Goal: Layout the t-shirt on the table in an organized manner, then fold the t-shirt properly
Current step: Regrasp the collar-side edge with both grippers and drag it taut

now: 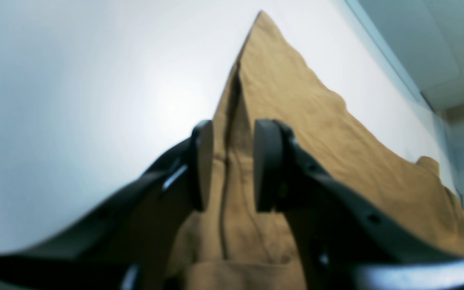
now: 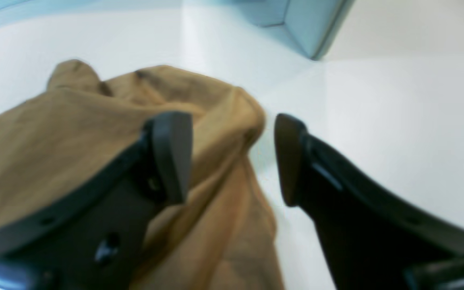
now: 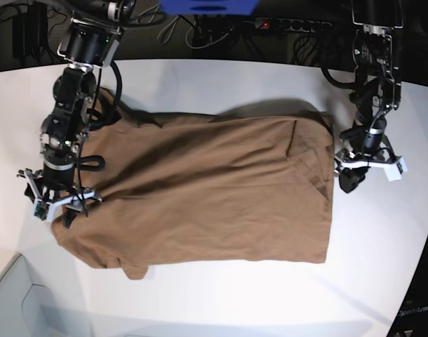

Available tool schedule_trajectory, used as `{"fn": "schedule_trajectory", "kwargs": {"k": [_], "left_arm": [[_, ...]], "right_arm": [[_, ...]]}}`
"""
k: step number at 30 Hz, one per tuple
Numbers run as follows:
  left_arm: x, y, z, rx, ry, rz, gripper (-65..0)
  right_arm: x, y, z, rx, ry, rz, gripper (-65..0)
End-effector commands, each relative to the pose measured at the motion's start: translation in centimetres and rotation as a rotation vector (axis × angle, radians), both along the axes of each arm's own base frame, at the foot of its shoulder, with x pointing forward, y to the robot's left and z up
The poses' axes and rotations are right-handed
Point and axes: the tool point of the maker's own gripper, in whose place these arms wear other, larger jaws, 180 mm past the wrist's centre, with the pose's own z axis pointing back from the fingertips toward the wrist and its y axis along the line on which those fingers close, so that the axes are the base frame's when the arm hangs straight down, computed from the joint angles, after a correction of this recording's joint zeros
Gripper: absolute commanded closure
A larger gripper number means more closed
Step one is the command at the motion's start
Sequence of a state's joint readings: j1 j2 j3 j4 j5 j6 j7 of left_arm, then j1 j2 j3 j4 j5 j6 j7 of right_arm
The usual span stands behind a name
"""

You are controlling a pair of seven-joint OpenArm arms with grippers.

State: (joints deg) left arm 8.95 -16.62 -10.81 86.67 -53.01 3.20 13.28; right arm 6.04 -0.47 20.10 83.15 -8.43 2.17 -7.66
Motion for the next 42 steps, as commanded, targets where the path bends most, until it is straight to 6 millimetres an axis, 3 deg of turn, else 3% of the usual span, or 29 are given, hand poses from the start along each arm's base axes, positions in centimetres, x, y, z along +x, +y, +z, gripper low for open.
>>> {"fn": "schedule_trajectory", "kwargs": {"k": [1,4,7,10,14,20,25,34,38,42], "left_arm": [[0.4,0.7,1.9,0.019,-0.059,0.006,-17.7],[-0.6,0.0,1.9,0.016,-0.055,-0.008,-17.9],[-1.8,-0.7,1.0,0.006,-0.028,-0.017,-18.0],[-3.3,-2.8,0.1,-0.043,-0.006,-0.028,-18.0],[-5.4,-4.1,-0.6,-0.075,0.02,-0.029,-18.1],[-8.9,-5.2,0.1,-0.083,0.04,-0.039,-18.1],[-10.5,-5.1,-2.1,-0.086,0.111,-0.03,-18.1],[-10.5,-4.8,-3.2,-0.087,0.134,-0.021,-18.1],[-9.6,-4.8,-2.7,-0.087,0.113,-0.022,-18.1],[-8.9,-6.2,-3.8,-0.114,0.156,-0.075,-18.1]], "right_arm": [[-0.2,-0.4,2.0,-0.033,-0.059,0.0,-36.7],[-3.4,-0.4,1.7,-0.07,-0.036,0.005,-39.3],[-5.5,3.0,0.3,-0.065,0.016,0.135,-39.5],[-7.8,5.5,-1.0,-0.053,0.066,0.237,-39.4],[-9.8,6.8,-1.7,-0.022,0.09,0.252,-39.4],[-10.7,6.8,-2.3,-0.021,0.116,0.252,-39.4],[-11.1,6.8,-2.5,-0.022,0.123,0.254,-39.4],[-11.5,7.1,-3.0,-0.016,0.14,0.258,-39.4],[-11.6,6.9,-3.1,-0.017,0.144,0.255,-39.4],[-11.7,6.9,-3.1,-0.016,0.145,0.255,-39.4]]}}
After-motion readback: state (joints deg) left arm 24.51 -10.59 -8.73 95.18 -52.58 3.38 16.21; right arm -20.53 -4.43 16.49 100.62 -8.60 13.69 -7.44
